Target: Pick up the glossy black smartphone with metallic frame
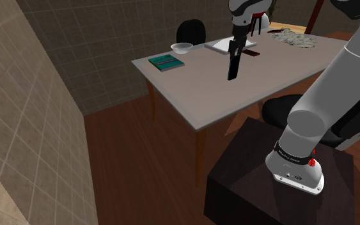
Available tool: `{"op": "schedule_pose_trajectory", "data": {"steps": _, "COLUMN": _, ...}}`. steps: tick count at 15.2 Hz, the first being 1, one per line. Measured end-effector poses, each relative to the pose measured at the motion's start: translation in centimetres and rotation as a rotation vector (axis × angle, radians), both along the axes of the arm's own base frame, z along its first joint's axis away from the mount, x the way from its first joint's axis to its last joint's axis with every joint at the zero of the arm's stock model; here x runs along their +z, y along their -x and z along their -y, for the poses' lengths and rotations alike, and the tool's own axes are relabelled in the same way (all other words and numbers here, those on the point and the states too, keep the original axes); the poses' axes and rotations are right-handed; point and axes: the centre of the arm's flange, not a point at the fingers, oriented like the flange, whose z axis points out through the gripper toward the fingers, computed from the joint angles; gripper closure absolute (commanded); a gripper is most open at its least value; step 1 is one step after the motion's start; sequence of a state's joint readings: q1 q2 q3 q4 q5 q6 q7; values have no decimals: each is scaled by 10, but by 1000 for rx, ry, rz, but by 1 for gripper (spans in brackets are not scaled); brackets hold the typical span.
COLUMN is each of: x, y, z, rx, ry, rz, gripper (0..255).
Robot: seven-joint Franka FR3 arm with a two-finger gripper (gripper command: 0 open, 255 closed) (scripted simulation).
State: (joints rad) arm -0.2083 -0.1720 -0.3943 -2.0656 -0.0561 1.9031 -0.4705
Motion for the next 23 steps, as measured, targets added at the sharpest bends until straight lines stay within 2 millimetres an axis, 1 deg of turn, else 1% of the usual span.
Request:
{"op": "schedule_pose_trajectory", "data": {"steps": 10, "x": 2, "y": 0, "z": 0, "rx": 0, "ry": 0, "rz": 0, "gripper": 255}}
{"op": "schedule_pose_trajectory", "data": {"steps": 13, "x": 13, "y": 0, "z": 0, "rx": 0, "ry": 0, "rz": -1, "gripper": 255}}
{"op": "schedule_pose_trajectory", "data": {"steps": 23, "x": 66, "y": 0, "z": 0, "rx": 0, "ry": 0, "rz": -1, "gripper": 255}}
